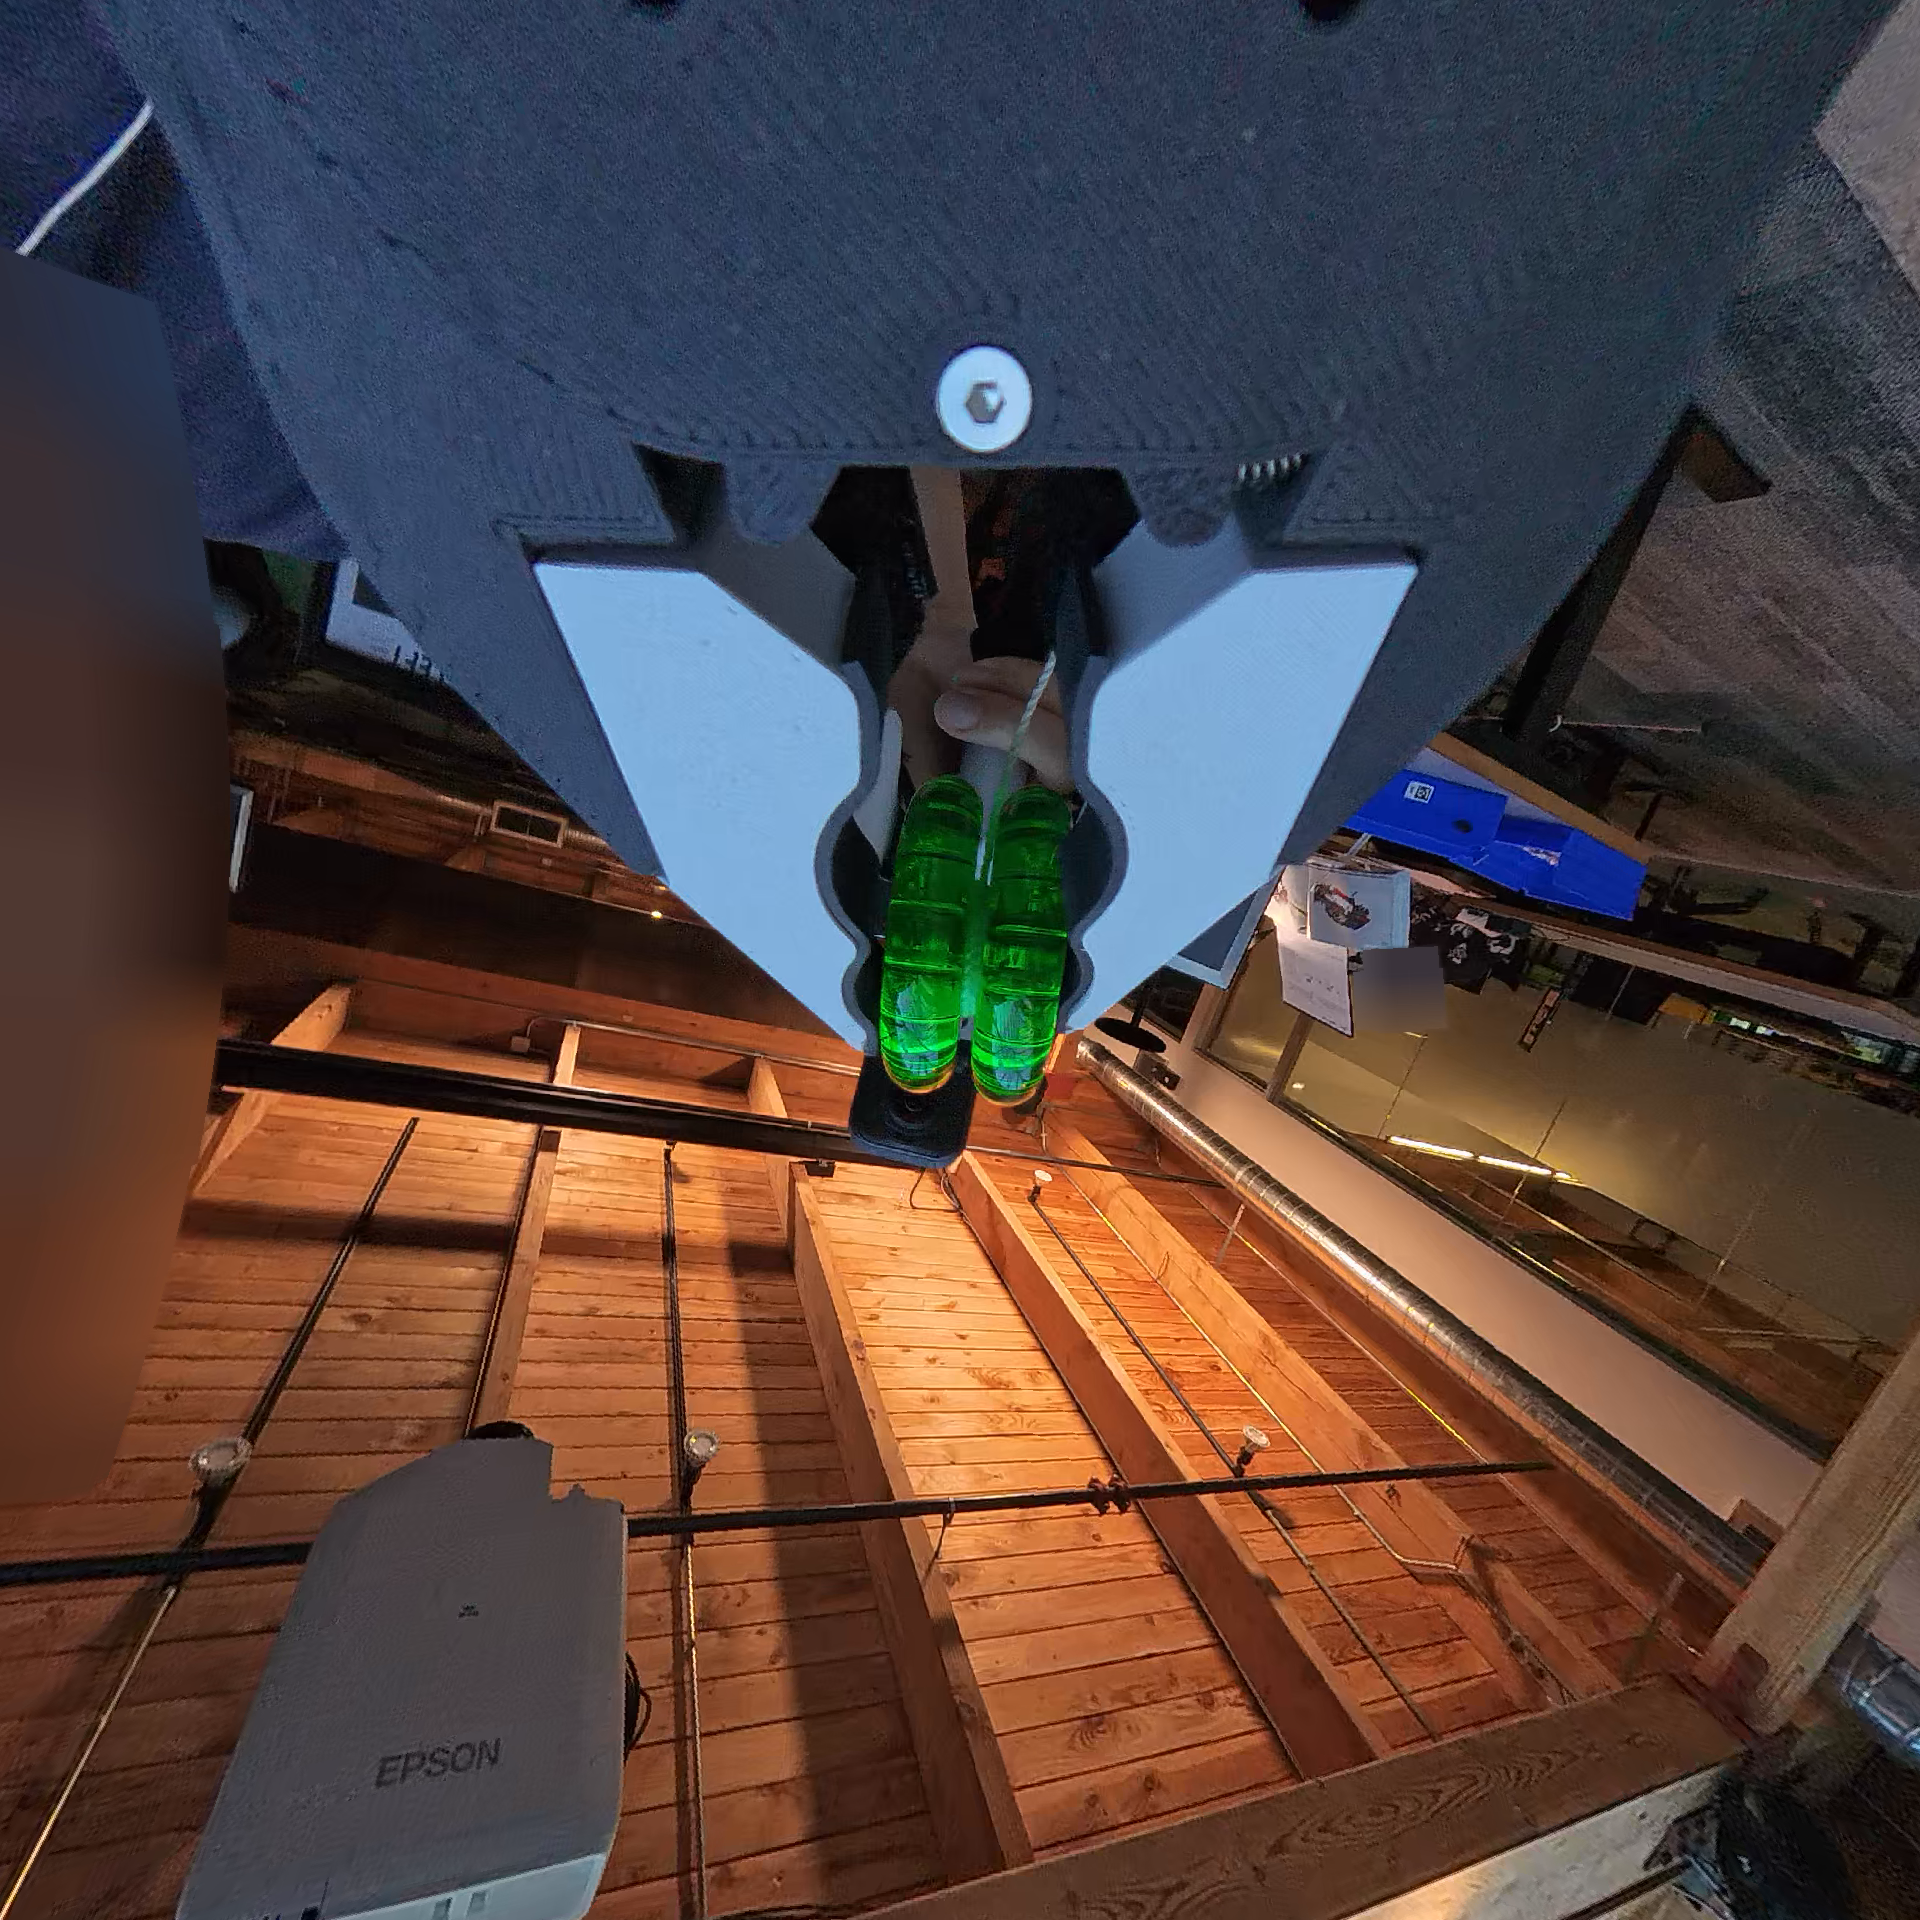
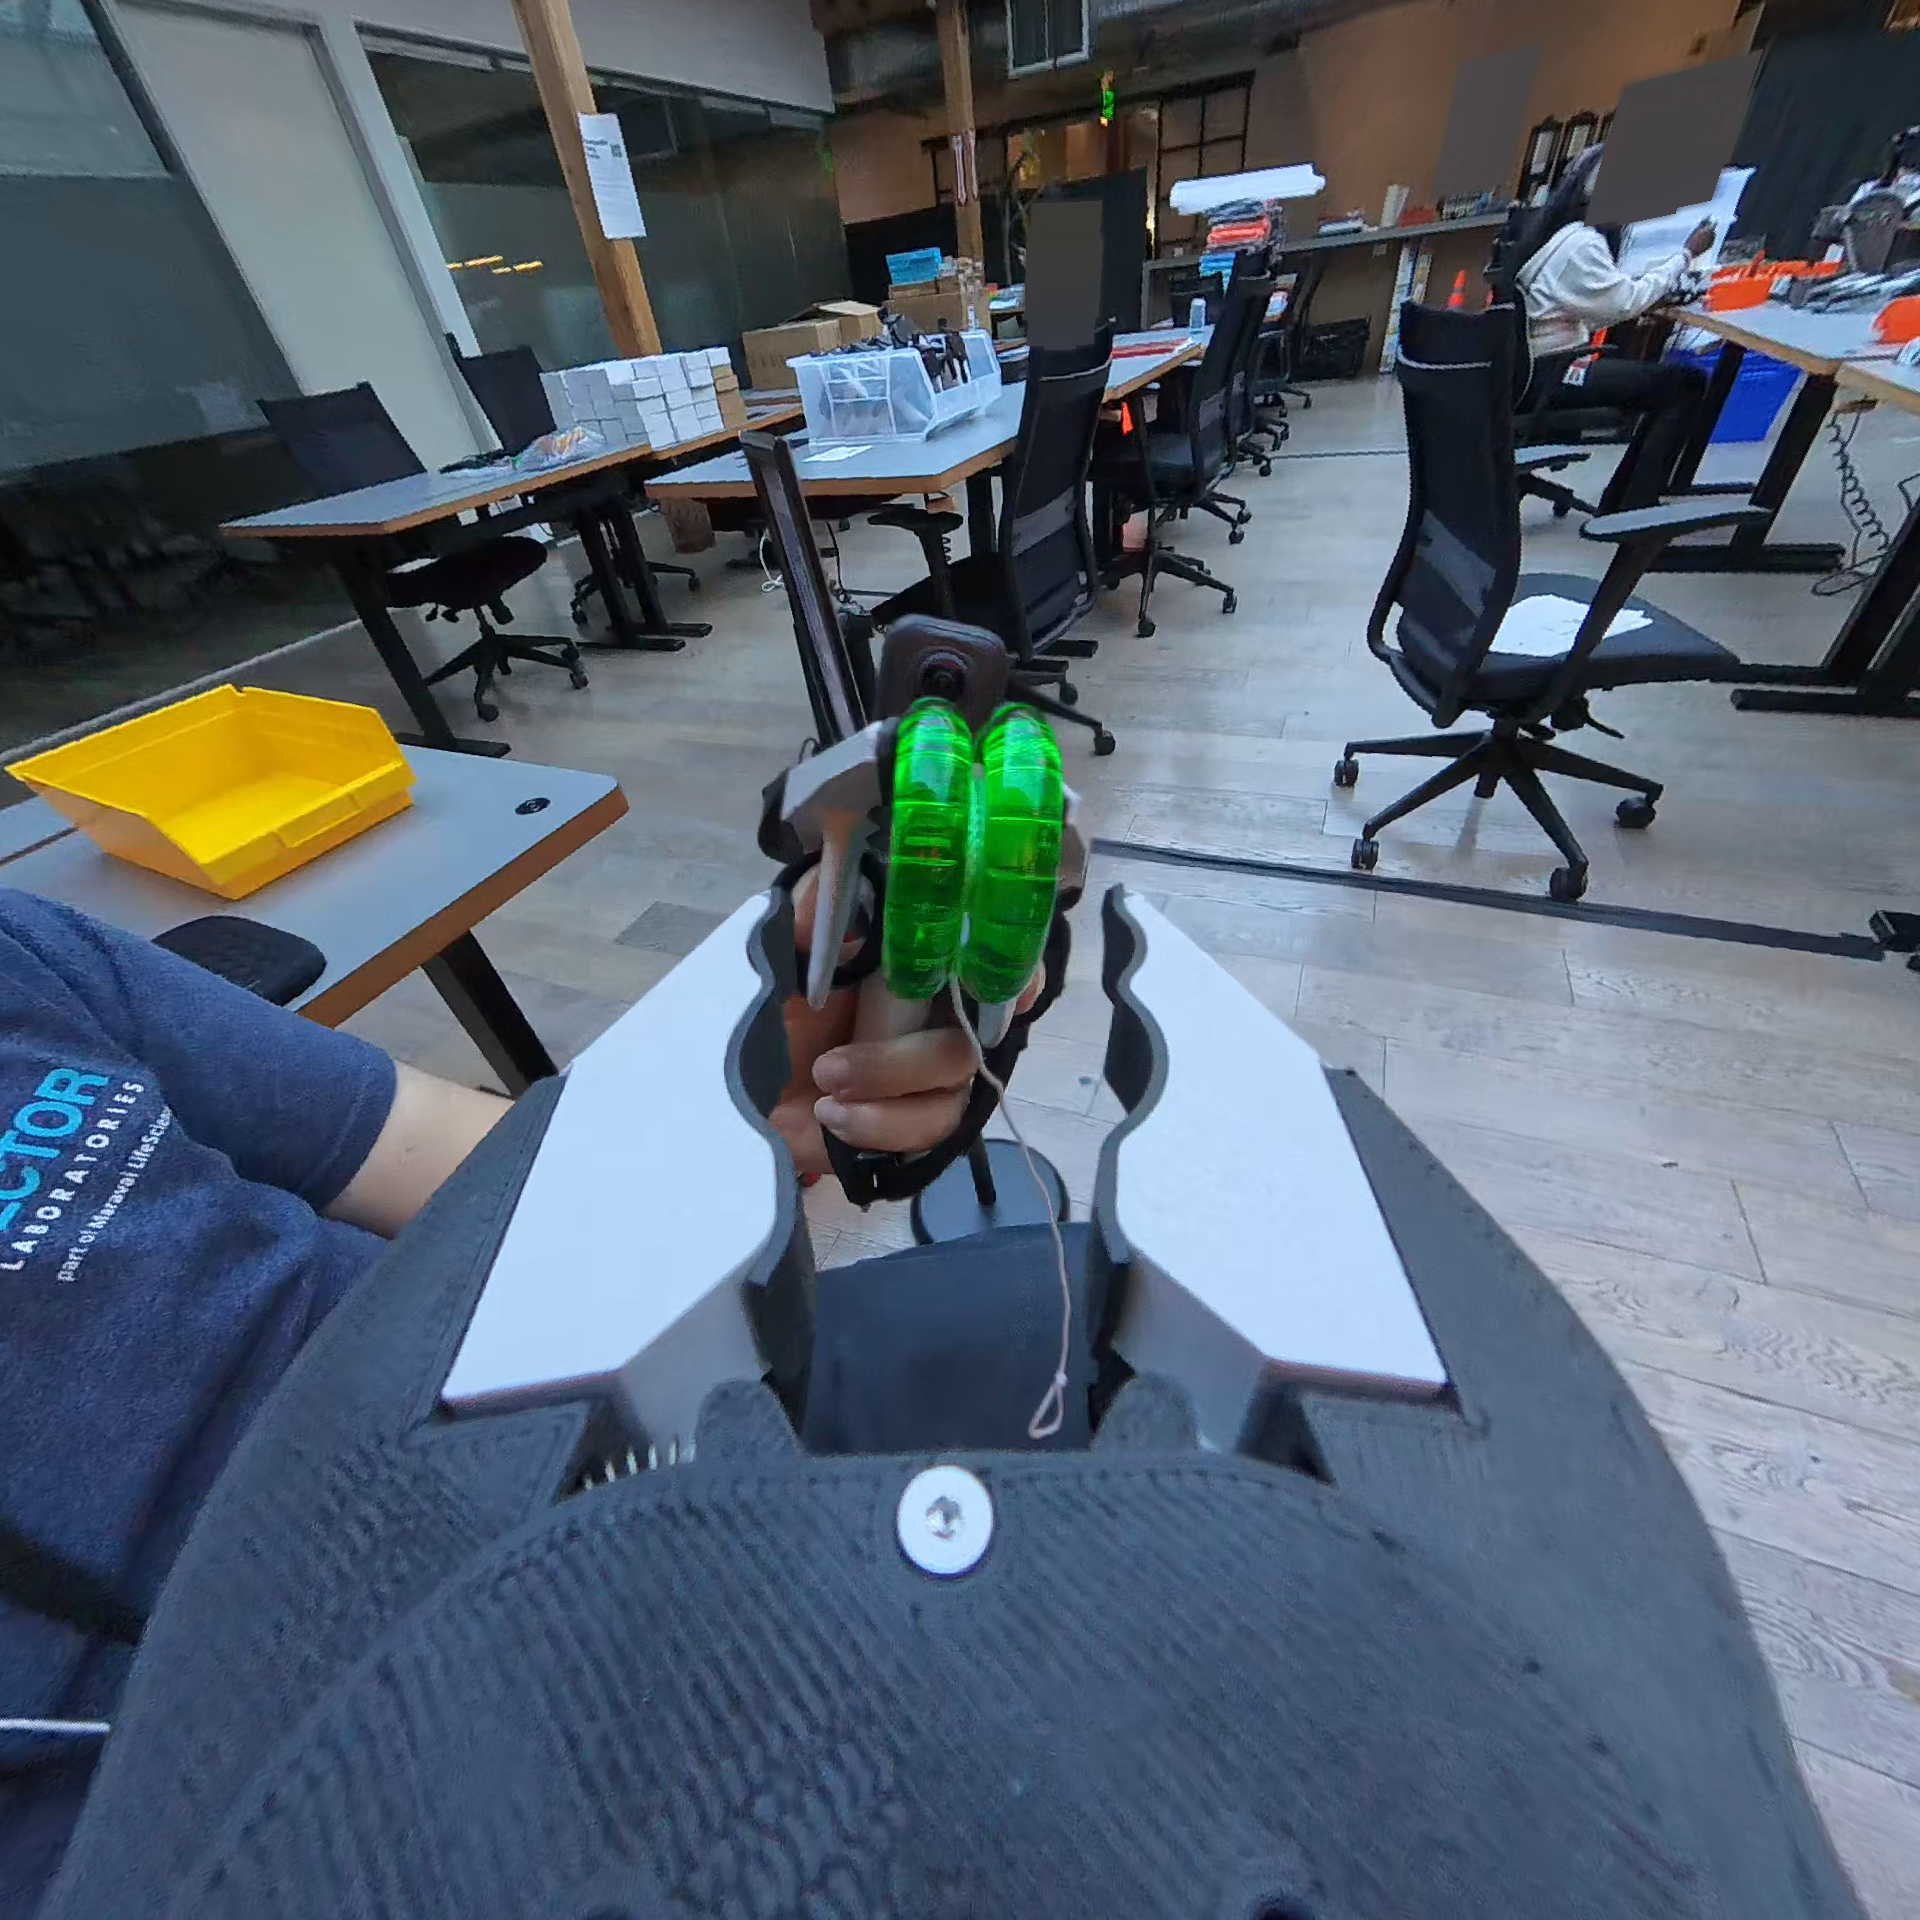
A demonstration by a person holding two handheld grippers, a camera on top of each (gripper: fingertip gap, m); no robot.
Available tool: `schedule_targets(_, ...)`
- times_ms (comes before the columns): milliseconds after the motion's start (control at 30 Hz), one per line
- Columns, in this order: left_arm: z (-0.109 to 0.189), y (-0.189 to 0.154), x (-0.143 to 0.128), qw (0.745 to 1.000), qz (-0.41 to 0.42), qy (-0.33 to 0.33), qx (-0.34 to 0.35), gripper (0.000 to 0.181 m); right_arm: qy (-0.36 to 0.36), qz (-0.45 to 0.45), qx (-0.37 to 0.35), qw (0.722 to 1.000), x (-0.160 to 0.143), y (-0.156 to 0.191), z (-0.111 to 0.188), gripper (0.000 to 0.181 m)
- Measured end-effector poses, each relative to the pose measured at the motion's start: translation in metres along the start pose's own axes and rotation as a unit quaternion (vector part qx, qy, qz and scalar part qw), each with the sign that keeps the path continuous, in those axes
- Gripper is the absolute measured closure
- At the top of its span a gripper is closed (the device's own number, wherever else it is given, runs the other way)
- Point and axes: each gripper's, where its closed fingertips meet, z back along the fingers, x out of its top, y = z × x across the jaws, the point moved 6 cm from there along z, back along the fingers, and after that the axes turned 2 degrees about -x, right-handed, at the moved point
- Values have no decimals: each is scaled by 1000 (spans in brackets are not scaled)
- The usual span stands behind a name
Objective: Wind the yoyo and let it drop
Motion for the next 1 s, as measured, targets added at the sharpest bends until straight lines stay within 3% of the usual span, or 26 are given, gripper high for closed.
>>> schedule_targets(67,-3,-3,-3,1000,-13,15,-5,152,8,3,15,1000,-5,1,-5,151)
schedule_targets(200,-4,-12,-10,996,-62,57,-15,152,9,8,51,999,-6,7,2,152)
schedule_targets(267,0,-11,-14,988,-118,96,19,149,-1,-31,61,998,-2,4,11,152)
schedule_targets(367,11,-8,-21,965,-217,126,75,124,-8,-87,61,994,1,-7,23,152)
schedule_targets(533,5,-3,-39,951,-234,183,85,108,49,-144,70,986,6,-20,34,152)
schedule_targets(633,-1,-8,-35,960,-195,198,43,108,132,-47,58,988,13,-13,41,151)
schedule_targets(700,-6,-10,-33,948,-217,230,39,111,195,41,36,979,16,-5,45,151)
schedule_targets(833,-18,-19,-41,892,-321,312,56,131,305,180,-18,935,18,10,48,151)
schedule_targets(1000,-30,-28,-49,812,-431,387,73,137,411,350,-69,839,10,26,49,151)
